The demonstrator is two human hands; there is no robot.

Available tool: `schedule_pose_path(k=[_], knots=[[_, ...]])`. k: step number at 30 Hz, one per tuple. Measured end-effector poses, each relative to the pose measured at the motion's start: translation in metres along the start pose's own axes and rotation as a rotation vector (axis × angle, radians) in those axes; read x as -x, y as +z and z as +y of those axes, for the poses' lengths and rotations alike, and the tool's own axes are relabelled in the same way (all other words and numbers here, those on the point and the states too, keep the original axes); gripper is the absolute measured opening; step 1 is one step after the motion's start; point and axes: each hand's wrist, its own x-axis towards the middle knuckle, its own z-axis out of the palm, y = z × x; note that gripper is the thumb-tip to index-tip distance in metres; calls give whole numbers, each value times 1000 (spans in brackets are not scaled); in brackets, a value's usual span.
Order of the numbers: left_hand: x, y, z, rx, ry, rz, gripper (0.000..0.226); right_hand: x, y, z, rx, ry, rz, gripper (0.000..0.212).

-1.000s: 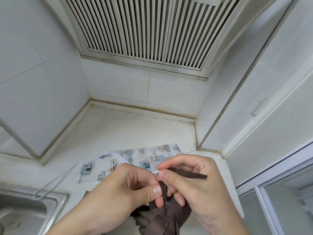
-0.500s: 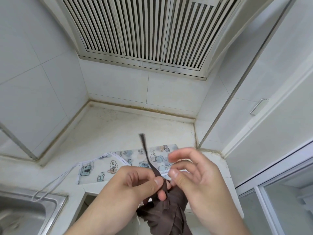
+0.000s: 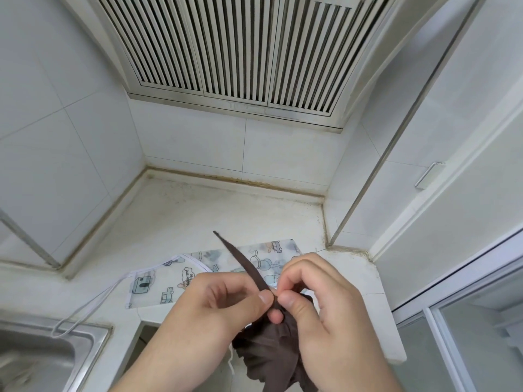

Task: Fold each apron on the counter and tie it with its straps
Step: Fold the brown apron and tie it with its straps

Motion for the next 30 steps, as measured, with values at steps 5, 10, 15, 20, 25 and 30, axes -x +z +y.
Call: schedule_pose_path(k=[5, 10, 15, 20, 25, 30], knots=[[-3, 0, -3, 43, 8, -17, 32, -1, -4, 2, -8, 42, -5, 19], [-6, 6, 1, 43, -18, 14, 22, -1, -11, 3, 22, 134, -75, 26], [-9, 9, 2, -56, 25, 36, 24, -7, -28, -5, -22, 129, -232, 19], [-11, 9, 7, -188, 67, 6, 13, -9, -30, -9, -29, 131, -193, 29], [-10, 11, 14, -209, 46, 17, 12, -9, -24, -4, -40, 104, -140, 32], [-10, 2, 15, -226, 53, 10, 5, -5, -18, -1, 81, -33, 7, 27]])
